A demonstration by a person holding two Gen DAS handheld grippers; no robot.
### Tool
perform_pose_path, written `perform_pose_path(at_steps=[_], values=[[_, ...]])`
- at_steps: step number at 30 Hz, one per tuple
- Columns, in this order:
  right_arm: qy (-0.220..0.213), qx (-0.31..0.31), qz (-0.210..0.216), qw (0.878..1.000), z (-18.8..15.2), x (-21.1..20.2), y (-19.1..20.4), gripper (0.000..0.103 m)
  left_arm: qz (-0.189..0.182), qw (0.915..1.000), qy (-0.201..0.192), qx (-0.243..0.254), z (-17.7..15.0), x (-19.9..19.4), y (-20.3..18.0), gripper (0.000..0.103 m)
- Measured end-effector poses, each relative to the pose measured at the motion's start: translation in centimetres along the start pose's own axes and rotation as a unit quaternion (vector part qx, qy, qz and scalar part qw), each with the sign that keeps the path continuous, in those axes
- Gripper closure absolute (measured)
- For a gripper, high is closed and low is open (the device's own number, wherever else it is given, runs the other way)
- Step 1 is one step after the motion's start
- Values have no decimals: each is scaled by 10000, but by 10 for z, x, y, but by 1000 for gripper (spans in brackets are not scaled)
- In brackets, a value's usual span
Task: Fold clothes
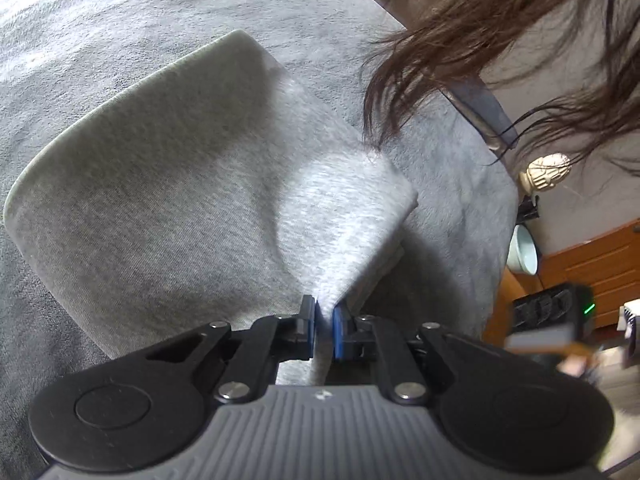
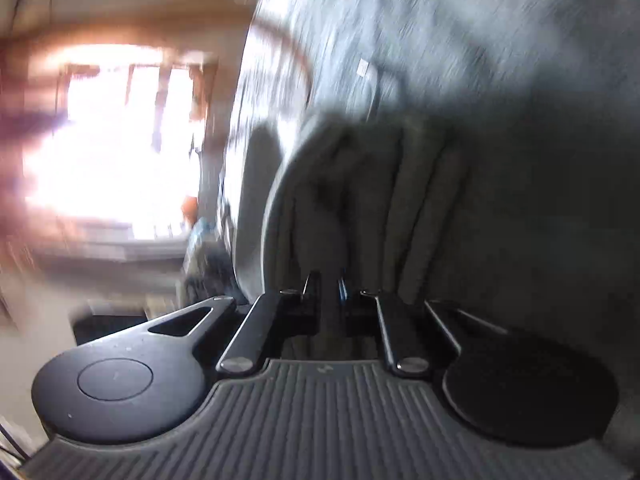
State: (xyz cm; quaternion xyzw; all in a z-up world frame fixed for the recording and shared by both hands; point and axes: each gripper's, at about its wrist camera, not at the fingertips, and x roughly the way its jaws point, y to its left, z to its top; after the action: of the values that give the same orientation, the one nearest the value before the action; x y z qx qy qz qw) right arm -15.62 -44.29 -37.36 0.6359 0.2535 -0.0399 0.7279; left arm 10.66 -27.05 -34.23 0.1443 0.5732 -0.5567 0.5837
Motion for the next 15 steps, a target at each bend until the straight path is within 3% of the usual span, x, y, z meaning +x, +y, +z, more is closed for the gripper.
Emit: perform_pose_path(at_steps=[5,7,11,15], values=[[685,-388,-193,9967,-35,57,10,95,41,10000,15,-63,-3,-4,1,93],[664,-549,-207,9961,-31,34,36,95,12,10000,-7,-80,-2,-7,1,93],[386,-181,-375,9984,-26,18,23,95,58,10000,15,-14,-2,-3,-3,93],[396,42,-361,9986,-19,14,18,95,364,9979,-7,527,-8,11,-17,92]])
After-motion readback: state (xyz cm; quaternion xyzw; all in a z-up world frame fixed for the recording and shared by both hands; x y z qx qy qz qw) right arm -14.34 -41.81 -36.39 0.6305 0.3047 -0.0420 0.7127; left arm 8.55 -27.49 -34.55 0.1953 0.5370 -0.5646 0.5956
